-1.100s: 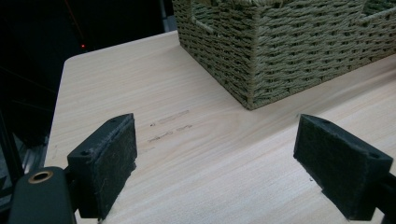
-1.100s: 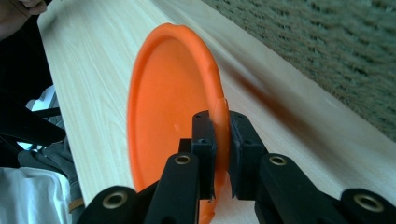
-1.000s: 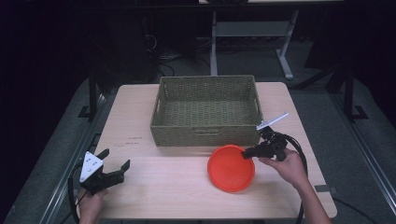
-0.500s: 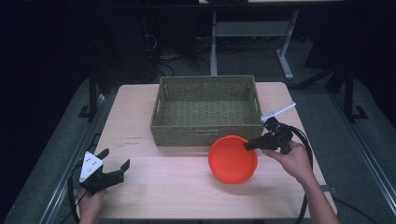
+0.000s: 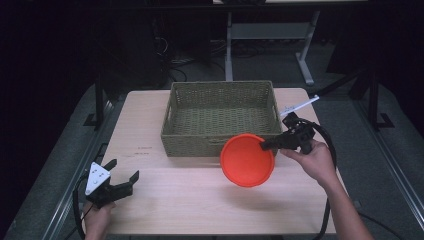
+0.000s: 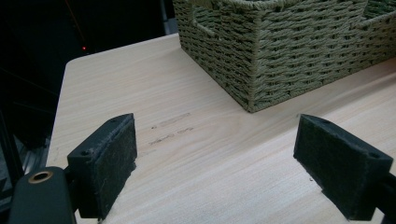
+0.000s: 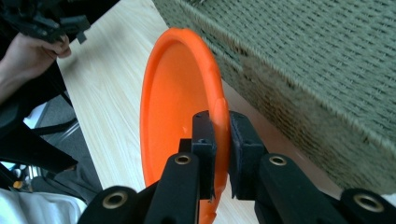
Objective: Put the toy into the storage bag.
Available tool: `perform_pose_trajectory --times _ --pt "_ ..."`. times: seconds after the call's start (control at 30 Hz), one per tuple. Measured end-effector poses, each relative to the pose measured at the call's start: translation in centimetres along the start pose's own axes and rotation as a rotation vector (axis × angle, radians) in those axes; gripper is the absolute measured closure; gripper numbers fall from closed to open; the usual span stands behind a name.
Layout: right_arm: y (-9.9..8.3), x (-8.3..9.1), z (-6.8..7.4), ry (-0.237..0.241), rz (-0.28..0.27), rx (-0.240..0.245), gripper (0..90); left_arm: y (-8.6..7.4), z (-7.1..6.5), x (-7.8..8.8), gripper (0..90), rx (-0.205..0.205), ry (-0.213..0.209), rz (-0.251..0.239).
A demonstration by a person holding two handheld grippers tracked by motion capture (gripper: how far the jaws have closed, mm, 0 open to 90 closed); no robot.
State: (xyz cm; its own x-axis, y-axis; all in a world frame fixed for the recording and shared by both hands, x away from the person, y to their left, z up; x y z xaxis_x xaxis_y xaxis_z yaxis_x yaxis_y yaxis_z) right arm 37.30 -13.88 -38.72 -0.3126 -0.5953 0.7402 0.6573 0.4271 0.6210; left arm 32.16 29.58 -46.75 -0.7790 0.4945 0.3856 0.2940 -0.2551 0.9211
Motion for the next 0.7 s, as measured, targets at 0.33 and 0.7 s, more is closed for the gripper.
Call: perform_pose_trajectory --times 0.33,0.7 --pt "2.3 0.9 0.5 -0.001 -0.012 0.004 82.1 0.1 -0.1 -0.1 12.7 -0.001 -0.002 -0.005" --pt "6.2 2.1 0.9 -0.012 -0.029 0.014 82.1 0.1 -0.2 -0.2 12.7 -0.012 -0.01 -0.004"
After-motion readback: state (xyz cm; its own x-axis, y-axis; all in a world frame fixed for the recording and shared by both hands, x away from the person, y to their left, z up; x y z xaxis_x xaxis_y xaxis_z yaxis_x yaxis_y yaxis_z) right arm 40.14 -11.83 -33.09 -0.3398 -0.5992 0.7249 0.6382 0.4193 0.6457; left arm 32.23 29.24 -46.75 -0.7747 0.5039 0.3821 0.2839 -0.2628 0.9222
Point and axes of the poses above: each handheld gripper's, and its own axes: x roughly backward along the jaws, y roughly out of its top, z roughly to its left, the point moved 9 cm from there along -x, roughly forward along the jaws, and after that the axes turned 9 degrees about -y, right-handed, at the moved point
